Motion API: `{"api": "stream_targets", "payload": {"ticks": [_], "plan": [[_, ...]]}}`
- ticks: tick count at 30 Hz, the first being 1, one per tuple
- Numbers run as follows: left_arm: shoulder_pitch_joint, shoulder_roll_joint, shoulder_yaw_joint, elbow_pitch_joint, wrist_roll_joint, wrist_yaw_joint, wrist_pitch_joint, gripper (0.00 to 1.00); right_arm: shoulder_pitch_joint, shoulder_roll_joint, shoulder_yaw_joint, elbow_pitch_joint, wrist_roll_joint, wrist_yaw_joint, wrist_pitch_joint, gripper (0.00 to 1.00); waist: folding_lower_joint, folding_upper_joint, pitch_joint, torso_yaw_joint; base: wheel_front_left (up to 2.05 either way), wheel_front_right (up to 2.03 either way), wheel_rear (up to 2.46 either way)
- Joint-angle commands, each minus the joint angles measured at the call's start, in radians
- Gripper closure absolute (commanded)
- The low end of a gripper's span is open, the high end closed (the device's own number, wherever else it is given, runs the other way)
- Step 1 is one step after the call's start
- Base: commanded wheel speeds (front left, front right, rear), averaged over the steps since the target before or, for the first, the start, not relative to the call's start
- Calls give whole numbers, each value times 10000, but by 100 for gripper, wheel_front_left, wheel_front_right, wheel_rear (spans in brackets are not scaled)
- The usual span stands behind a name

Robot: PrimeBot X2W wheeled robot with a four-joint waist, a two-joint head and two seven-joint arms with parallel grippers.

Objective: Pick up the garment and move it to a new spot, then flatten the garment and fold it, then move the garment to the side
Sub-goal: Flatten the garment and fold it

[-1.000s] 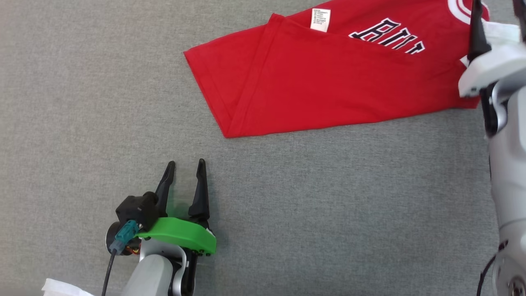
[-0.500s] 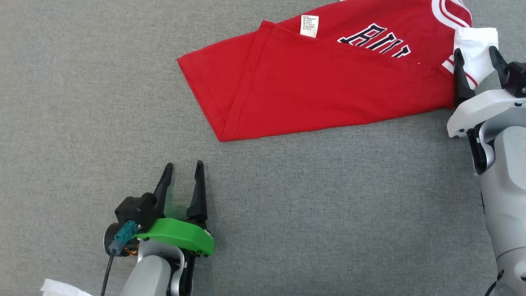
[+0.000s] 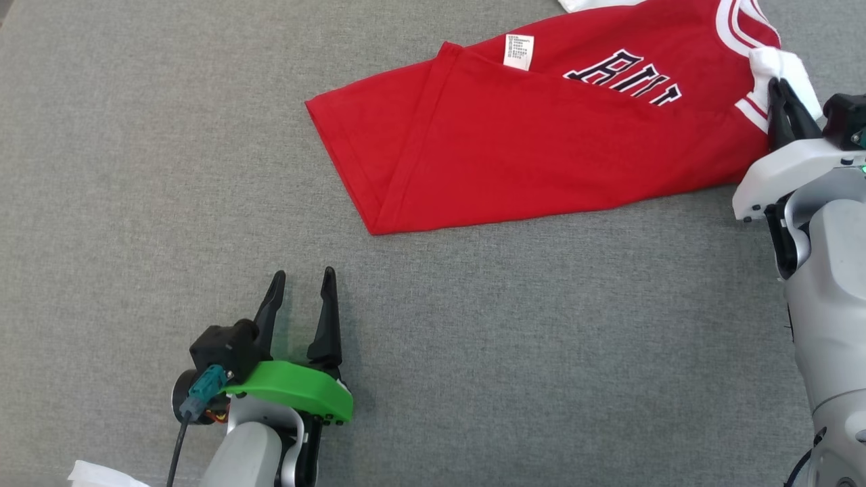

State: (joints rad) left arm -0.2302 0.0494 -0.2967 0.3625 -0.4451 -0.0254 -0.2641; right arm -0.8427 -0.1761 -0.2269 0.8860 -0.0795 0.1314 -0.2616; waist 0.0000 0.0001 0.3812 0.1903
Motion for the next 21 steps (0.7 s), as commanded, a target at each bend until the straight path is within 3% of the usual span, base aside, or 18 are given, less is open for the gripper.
{"api": "stream_targets", "payload": {"ticks": [1, 9, 16, 21], "plan": [[129, 30, 38, 10, -15, -20, 1, 0, 125, 26, -37, -247, 93, -16, -45, 100, 0, -1, -111, -72, 0, 0, 0], [260, 30, 2, 12, 172, -143, 1, 0, 1290, 521, 384, -3277, 1110, -18, -43, 100, 0, -1, -732, -461, 0, 0, 0], [576, 31, 129, 107, 245, -137, 1, 0, 3823, 966, 775, -5994, 1855, -16, -45, 100, 0, -1, -1439, -1056, 0, 0, 0], [840, 34, 259, 157, 345, -157, 0, 0, 5668, 1179, 448, -6456, 2128, -18, -45, 99, 0, -1, -1787, -1517, 0, 0, 0]]}}
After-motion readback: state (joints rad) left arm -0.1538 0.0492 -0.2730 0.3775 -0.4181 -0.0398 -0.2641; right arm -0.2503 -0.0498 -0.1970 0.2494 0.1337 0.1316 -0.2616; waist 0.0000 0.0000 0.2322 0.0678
